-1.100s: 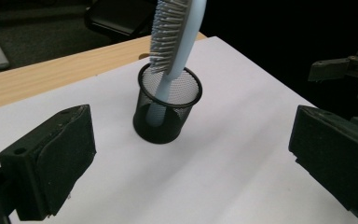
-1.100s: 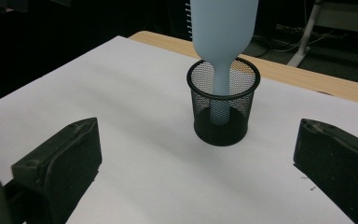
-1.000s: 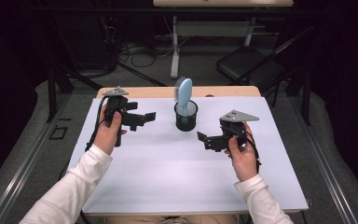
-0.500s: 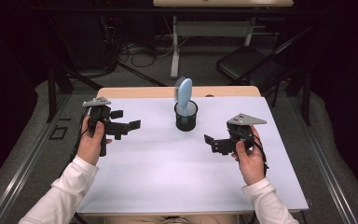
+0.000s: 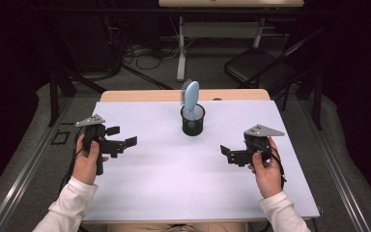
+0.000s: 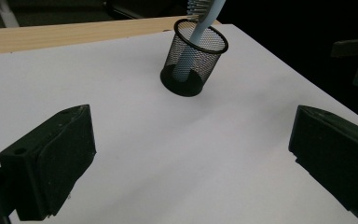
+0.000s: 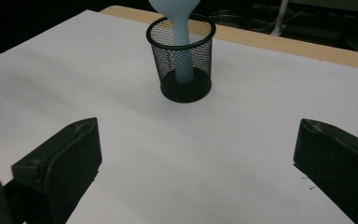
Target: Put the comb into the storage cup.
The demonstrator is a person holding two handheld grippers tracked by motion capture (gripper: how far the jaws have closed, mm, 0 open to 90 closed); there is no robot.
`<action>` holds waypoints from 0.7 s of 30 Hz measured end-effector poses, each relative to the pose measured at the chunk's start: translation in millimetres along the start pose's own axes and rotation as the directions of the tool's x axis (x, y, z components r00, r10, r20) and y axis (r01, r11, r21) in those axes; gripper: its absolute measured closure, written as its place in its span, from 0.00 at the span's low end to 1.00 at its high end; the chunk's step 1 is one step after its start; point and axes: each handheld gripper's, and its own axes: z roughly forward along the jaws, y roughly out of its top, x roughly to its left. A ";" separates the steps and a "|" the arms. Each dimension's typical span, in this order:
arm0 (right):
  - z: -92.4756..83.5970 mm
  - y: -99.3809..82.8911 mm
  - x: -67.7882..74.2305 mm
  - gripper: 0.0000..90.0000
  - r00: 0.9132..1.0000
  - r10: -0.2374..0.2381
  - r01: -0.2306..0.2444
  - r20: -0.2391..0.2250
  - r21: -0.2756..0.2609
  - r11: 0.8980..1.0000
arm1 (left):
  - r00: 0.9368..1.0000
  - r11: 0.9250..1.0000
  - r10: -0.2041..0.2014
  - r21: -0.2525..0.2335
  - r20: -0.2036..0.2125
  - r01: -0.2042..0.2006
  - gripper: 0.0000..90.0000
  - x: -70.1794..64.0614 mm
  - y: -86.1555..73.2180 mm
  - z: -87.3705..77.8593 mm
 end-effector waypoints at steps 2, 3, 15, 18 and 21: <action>-1.0 -4.7 -3.3 0.00 1.000 0.004 -0.004 0.014 0.003 1.000 | 1.000 1.000 -0.007 -0.010 -0.008 0.006 0.01 2.6 -4.0 -1.3; -1.0 -4.7 -3.3 0.00 1.000 0.004 -0.004 0.014 0.003 1.000 | 1.000 1.000 -0.012 -0.013 -0.008 0.012 0.01 3.7 -5.8 -2.0; -3.4 -22.4 -12.5 0.00 0.999 0.022 -0.022 0.044 0.010 1.000 | 0.999 0.998 -0.039 -0.041 -0.017 0.038 0.01 15.3 -28.5 -6.6; -1.9 -26.8 -14.2 0.00 0.998 0.031 -0.032 0.050 0.018 0.999 | 0.999 0.998 -0.045 -0.042 -0.022 0.044 0.01 18.4 -35.0 -5.0; -0.2 -31.0 -15.1 0.00 0.998 0.031 -0.031 0.056 0.015 0.999 | 0.999 0.999 -0.035 -0.035 -0.029 0.034 0.01 19.8 -39.0 -3.1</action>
